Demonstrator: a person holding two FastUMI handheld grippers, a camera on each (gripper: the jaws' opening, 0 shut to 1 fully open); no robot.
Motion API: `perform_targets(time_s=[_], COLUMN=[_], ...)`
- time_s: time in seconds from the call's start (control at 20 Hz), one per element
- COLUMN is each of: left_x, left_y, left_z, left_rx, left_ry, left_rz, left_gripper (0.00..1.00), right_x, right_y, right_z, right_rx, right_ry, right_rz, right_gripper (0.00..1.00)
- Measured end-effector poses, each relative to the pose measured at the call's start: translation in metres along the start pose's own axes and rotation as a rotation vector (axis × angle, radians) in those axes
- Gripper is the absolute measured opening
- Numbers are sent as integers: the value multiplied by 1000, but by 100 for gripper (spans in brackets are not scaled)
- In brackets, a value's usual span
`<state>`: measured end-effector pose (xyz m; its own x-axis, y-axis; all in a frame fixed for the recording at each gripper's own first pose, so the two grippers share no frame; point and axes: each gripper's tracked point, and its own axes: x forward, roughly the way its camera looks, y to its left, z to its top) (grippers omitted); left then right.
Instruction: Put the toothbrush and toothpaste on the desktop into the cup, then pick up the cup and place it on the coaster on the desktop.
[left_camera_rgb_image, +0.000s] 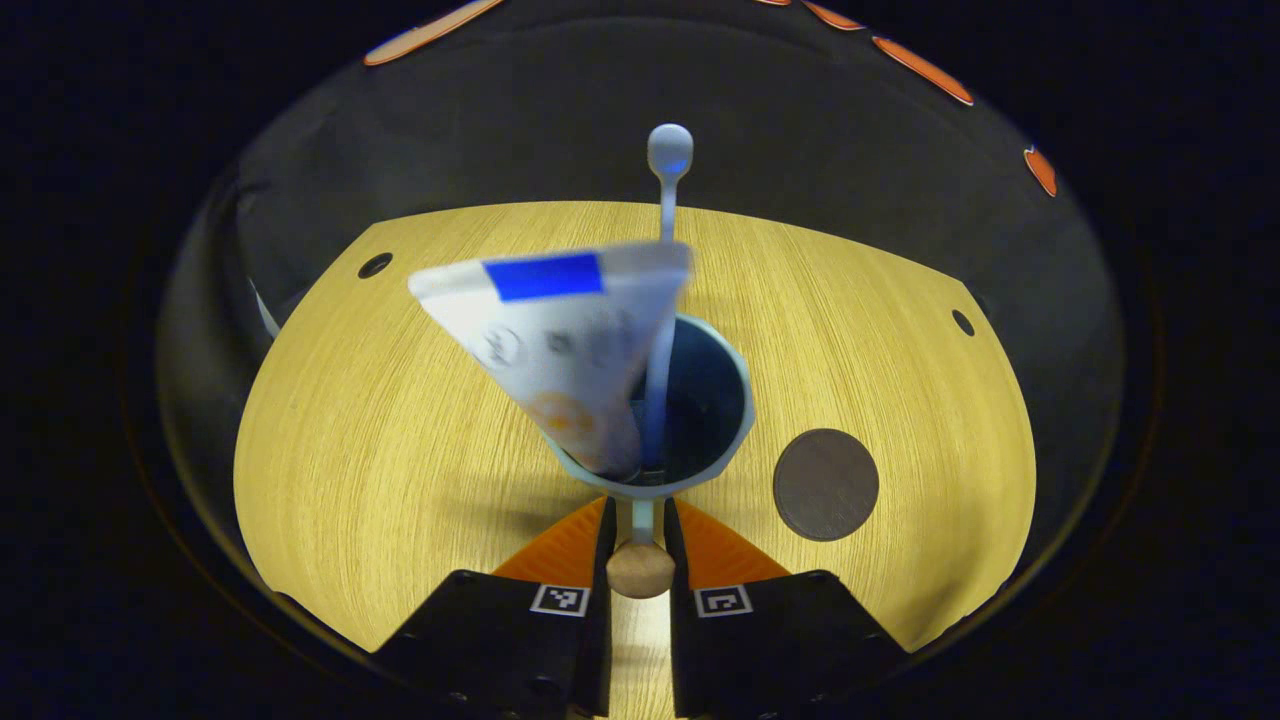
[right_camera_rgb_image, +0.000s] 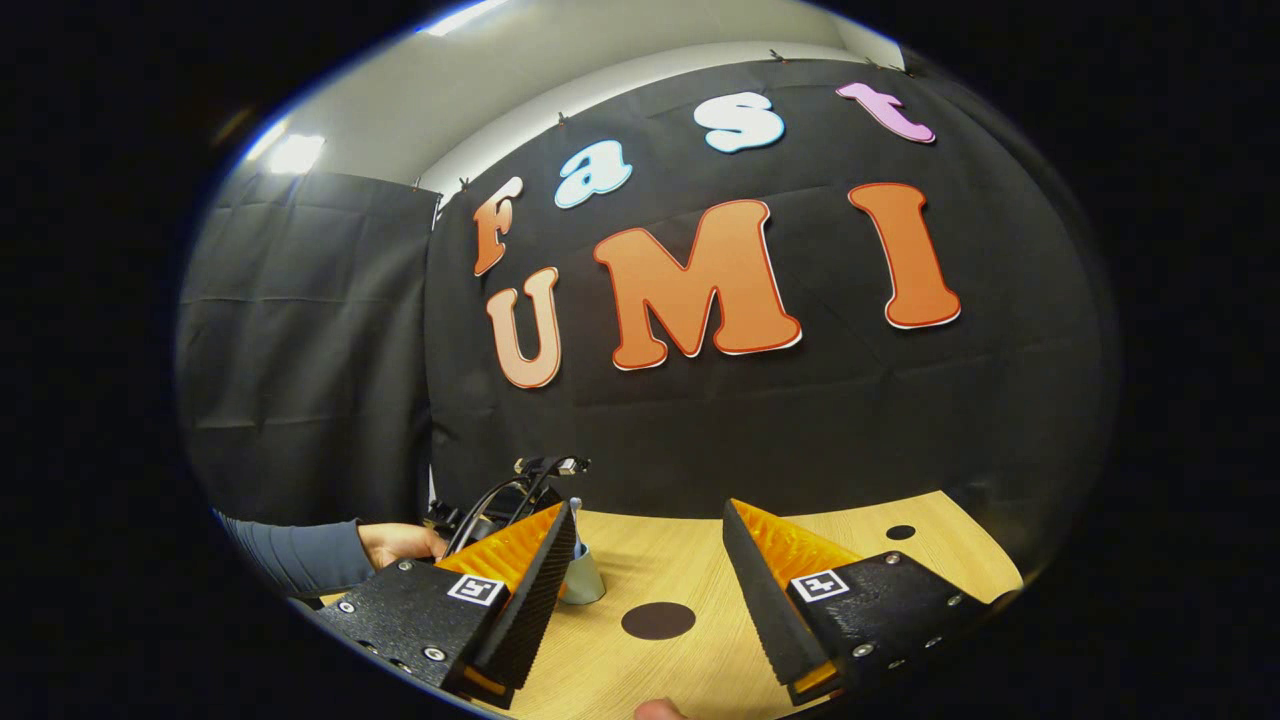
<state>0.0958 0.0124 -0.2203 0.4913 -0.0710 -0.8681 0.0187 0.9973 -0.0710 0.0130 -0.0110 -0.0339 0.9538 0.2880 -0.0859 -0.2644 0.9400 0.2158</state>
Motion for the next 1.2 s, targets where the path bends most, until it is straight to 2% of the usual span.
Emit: perform_targets(time_s=[0.15,0.35,0.45,0.65,1.05,1.2], left_x=[-23,-67,-58,-81,-60,-49], left_y=[-1,-34,-24,-46,-53,-59], left_z=[13,36,43,67,91,96], left_rx=[30,76,100,154,209,213], left_ry=[-39,-82,-94,-96,-53,-18], left_rz=[-14,-35,-54,-82,-118,-124], left_gripper=[24,24,24,24,24,24], right_x=[-5,-13,-16,-24,-39,-43], right_y=[-9,-13,-16,-23,-44,-44], right_z=[-2,-3,-3,-7,-23,-36], right_rx=[3,8,15,30,43,36], right_ry=[9,9,7,11,41,70], right_rz=[-29,-43,-49,-64,-117,-107], right_gripper=[89,89,89,89,89,89])
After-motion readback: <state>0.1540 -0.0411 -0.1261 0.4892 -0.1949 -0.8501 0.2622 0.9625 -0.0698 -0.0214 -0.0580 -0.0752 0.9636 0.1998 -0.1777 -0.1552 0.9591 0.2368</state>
